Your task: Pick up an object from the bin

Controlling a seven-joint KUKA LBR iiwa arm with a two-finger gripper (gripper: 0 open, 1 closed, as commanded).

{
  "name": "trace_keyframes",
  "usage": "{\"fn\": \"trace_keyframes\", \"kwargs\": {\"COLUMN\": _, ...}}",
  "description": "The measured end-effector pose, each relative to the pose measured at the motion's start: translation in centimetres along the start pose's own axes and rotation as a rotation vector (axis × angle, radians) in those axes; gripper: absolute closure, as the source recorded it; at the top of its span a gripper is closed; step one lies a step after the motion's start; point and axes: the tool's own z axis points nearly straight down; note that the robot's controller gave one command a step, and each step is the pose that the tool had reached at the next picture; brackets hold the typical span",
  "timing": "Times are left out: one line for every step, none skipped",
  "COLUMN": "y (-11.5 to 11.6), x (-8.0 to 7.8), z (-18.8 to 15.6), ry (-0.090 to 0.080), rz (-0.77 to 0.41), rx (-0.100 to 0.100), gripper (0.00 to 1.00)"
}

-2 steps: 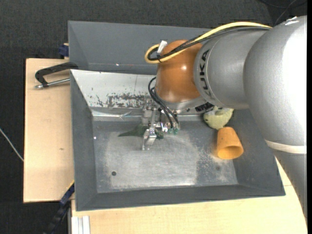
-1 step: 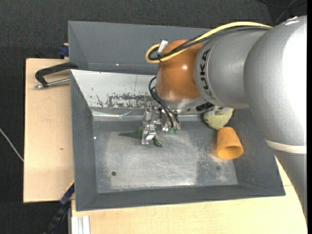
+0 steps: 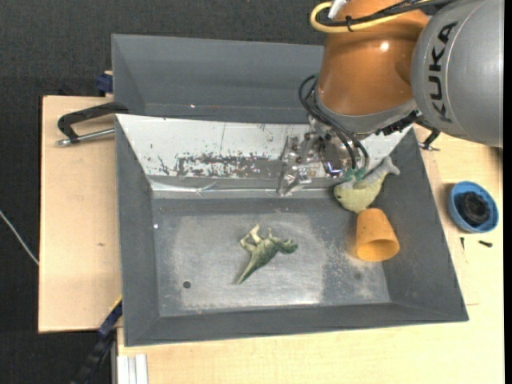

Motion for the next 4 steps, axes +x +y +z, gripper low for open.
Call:
{"fn": "trace_keyframes", "kwargs": {"y": 0.1, "x": 0.2, "z": 0.5, "ry": 0.010, "rz": -0.001, "rx": -0.001, "gripper": 0.00}}
{"fn": "trace_keyframes", "kwargs": {"y": -1.2, "x": 2.8, "z": 15.2, "ry": 0.022, "rz": -0.122, "rx": -0.003, "gripper": 0.00}}
{"fn": "trace_keyframes", "kwargs": {"y": -1.2, "x": 2.5, "z": 14.7, "ry": 0.013, "rz": -0.122, "rx": -0.001, "gripper": 1.00}}
{"fn": "trace_keyframes", "kwargs": {"y": -3.3, "x": 2.9, "z": -2.8, "ry": 0.001, "rz": -0.260, "rx": 0.000, "gripper": 1.00}}
